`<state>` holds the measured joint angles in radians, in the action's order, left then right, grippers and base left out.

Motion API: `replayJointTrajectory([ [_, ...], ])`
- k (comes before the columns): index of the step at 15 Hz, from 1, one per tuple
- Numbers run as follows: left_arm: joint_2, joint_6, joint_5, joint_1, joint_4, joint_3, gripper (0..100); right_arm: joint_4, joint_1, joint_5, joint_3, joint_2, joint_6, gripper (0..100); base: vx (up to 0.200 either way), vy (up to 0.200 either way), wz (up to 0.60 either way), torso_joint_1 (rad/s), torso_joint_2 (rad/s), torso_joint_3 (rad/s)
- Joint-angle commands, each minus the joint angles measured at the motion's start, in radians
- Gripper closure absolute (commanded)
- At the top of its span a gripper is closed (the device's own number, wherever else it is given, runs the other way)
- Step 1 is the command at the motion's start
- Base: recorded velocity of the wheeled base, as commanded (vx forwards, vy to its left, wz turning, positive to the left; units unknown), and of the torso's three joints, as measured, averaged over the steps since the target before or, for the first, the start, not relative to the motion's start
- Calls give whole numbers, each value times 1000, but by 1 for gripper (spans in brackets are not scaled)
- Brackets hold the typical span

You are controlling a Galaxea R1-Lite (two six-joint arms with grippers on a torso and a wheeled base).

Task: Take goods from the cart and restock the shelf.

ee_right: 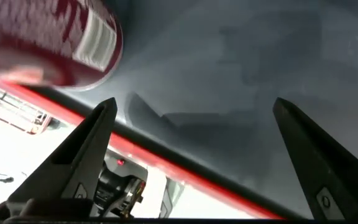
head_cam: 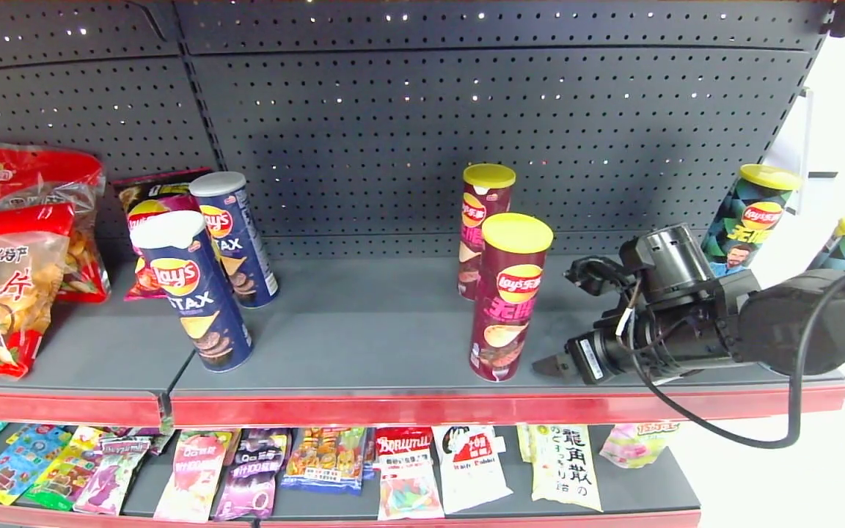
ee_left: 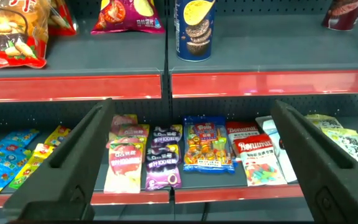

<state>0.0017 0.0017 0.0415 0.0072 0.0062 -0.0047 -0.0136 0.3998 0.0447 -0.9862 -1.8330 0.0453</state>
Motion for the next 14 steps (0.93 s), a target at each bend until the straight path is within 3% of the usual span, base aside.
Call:
replayJointTrajectory([
  [1,1,0,0,0,0,0,0,0,2,-5,-22,-28,1,0,0,0,0,0,0,0],
  [14,1,0,0,0,0,0,0,0,8,-19,-77,-86,7,0,0,0,0,0,0,0],
])
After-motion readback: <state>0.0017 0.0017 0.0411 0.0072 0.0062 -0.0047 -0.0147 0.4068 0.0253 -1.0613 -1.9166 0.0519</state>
